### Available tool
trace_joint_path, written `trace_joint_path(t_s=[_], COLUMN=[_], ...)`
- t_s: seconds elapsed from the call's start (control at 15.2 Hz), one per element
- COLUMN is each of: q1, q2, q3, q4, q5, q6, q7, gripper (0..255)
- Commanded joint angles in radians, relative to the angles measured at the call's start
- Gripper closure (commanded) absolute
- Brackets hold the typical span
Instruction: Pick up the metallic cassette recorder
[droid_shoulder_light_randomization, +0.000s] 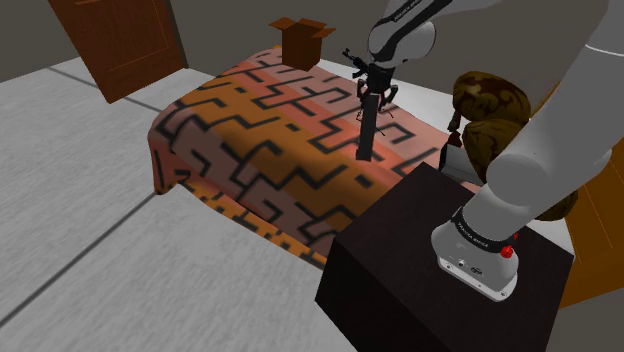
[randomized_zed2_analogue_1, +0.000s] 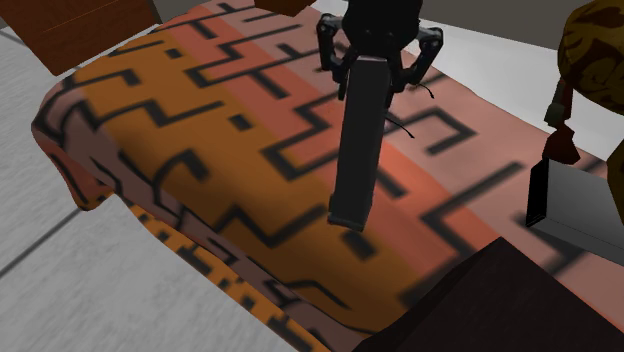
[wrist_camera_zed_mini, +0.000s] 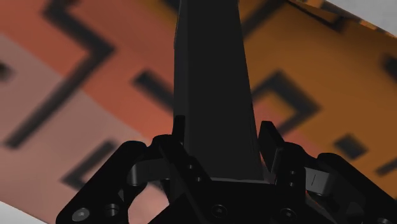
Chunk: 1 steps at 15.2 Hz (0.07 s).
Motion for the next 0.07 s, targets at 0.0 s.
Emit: trace_joint_path(t_s=[0.0], q1=[0.000], q2=[-0.006], q3=[0.000], q4=[0.005], q5=[-0.001], q6=[-0.009], q7=[0.000], gripper=[255])
